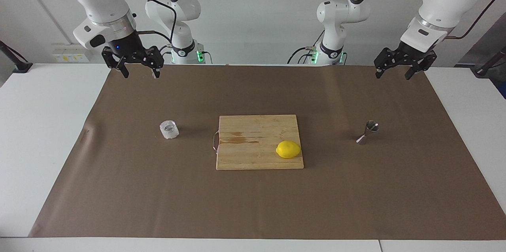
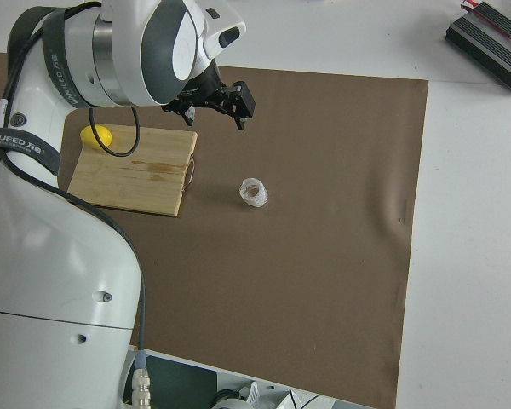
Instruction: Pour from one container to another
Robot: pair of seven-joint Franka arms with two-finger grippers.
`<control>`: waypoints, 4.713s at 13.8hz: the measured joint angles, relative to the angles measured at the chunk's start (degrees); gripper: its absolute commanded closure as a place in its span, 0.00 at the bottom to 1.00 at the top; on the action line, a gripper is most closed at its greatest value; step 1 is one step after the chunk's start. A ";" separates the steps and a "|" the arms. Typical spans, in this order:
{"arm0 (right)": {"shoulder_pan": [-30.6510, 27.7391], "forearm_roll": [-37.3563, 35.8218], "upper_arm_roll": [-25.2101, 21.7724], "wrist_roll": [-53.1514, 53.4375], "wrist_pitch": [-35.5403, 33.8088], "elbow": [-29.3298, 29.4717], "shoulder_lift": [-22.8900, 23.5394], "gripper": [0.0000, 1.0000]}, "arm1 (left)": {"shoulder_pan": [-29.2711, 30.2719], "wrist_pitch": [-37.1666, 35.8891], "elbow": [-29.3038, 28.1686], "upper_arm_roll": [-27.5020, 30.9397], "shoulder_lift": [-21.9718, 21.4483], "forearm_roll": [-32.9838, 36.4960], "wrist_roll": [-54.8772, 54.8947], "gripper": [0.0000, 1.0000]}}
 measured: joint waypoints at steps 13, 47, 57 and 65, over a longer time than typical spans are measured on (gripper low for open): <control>0.00 0.00 0.00 0.00 0.00 0.00 0.00 0.00 | 0.04 0.03 -0.16 -0.21 -0.03 -0.74 -0.72 0.00; 0.00 0.00 0.00 0.00 0.00 0.00 0.00 0.00 | 11.94 25.17 -21.56 0.11 2.91 -25.10 -72.50 0.00; 0.00 0.00 0.00 0.00 0.00 0.00 0.00 0.00 | 17.62 21.27 -17.20 1.03 14.40 -41.84 -72.91 0.00; 0.00 0.00 0.00 0.00 0.00 0.00 0.00 0.00 | 17.41 24.74 -23.30 0.35 13.54 -45.66 -70.91 0.00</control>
